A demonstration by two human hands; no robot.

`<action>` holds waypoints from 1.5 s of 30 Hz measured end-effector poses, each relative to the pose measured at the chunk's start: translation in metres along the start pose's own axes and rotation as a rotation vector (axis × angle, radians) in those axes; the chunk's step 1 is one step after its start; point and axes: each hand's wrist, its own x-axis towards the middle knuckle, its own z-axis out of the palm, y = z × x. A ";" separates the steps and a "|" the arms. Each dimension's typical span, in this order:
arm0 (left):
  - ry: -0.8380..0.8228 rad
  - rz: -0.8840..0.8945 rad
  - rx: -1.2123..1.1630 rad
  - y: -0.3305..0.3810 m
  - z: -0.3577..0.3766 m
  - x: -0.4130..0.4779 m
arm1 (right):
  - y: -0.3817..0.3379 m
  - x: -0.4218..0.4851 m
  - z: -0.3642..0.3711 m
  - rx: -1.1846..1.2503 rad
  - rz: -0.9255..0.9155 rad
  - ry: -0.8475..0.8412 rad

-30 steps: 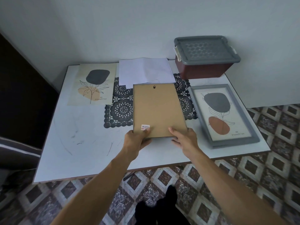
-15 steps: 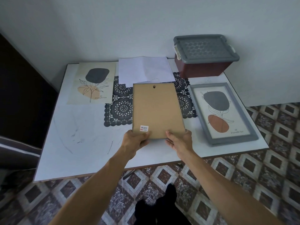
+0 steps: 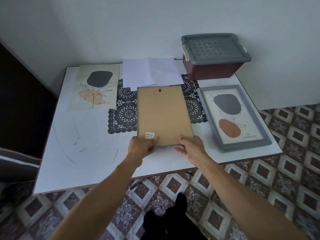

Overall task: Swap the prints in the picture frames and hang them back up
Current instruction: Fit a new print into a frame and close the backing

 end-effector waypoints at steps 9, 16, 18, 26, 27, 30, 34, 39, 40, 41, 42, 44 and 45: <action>0.006 -0.025 0.039 0.002 0.003 -0.003 | -0.003 0.001 -0.002 -0.017 0.016 0.055; 0.083 0.000 0.590 0.002 -0.013 0.001 | -0.006 0.002 -0.017 -0.286 -0.010 0.132; 0.040 -0.008 0.678 0.005 -0.020 0.000 | -0.008 0.002 -0.020 -0.427 -0.014 0.116; -0.018 0.038 1.125 0.017 -0.028 -0.008 | -0.024 -0.011 -0.021 -0.444 -0.093 0.032; 0.023 0.075 1.215 0.018 -0.027 -0.010 | -0.025 -0.015 -0.020 -0.428 -0.126 0.016; 0.177 0.251 1.318 0.027 -0.018 -0.016 | -0.036 -0.027 -0.013 -0.439 -0.279 -0.035; 0.112 0.521 0.888 0.048 0.005 -0.018 | -0.057 -0.040 0.005 -0.573 -0.560 0.011; -0.036 0.580 0.493 0.096 0.030 -0.042 | -0.086 -0.069 0.051 -0.725 -0.843 -0.052; -0.068 0.559 0.416 0.107 0.031 -0.047 | -0.088 -0.078 0.060 -0.783 -0.904 -0.070; -0.099 0.536 0.340 0.116 0.031 -0.050 | -0.087 -0.083 0.069 -0.841 -0.949 -0.092; -0.121 0.505 0.258 0.124 0.030 -0.052 | -0.083 -0.088 0.077 -0.894 -0.978 -0.122; -0.098 0.392 0.097 0.133 0.025 -0.059 | -0.073 -0.094 0.089 -0.981 -1.009 -0.177; -0.059 0.350 0.059 0.133 0.020 -0.060 | -0.067 -0.096 0.093 -1.011 -1.025 -0.215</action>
